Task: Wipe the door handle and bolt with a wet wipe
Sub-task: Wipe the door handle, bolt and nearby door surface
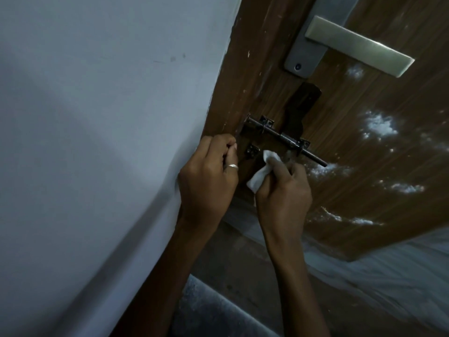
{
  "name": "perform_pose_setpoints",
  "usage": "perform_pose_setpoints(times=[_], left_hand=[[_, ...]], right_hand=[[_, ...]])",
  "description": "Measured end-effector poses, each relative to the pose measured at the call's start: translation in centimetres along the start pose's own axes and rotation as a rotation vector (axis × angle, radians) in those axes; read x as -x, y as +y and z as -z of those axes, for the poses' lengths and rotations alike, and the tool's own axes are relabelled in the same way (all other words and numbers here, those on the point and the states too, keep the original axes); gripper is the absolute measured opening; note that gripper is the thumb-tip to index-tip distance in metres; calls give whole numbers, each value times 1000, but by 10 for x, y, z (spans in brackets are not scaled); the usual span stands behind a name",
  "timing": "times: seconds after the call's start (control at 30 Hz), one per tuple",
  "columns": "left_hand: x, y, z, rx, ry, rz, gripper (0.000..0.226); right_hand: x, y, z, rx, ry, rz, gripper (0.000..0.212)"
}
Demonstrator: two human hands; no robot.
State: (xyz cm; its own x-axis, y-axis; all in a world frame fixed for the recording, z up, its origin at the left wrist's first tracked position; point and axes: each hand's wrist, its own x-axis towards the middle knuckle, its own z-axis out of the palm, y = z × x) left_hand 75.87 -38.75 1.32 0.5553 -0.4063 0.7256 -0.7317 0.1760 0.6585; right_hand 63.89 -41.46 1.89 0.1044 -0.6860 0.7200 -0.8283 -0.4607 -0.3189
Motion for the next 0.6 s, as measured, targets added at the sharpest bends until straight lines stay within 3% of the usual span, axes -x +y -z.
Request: perform_pose_setpoints(times=[0.3, 0.43, 0.6], left_hand=[[1, 0, 0, -7, 0, -1, 12], [1, 0, -1, -13, 12, 7, 11], [1, -1, -1, -11, 17, -2, 11]], right_hand=[[-13, -8, -21, -19, -91, 121, 36], [0, 7, -13, -54, -16, -16, 31], [0, -4, -20, -174, 61, 47, 39]])
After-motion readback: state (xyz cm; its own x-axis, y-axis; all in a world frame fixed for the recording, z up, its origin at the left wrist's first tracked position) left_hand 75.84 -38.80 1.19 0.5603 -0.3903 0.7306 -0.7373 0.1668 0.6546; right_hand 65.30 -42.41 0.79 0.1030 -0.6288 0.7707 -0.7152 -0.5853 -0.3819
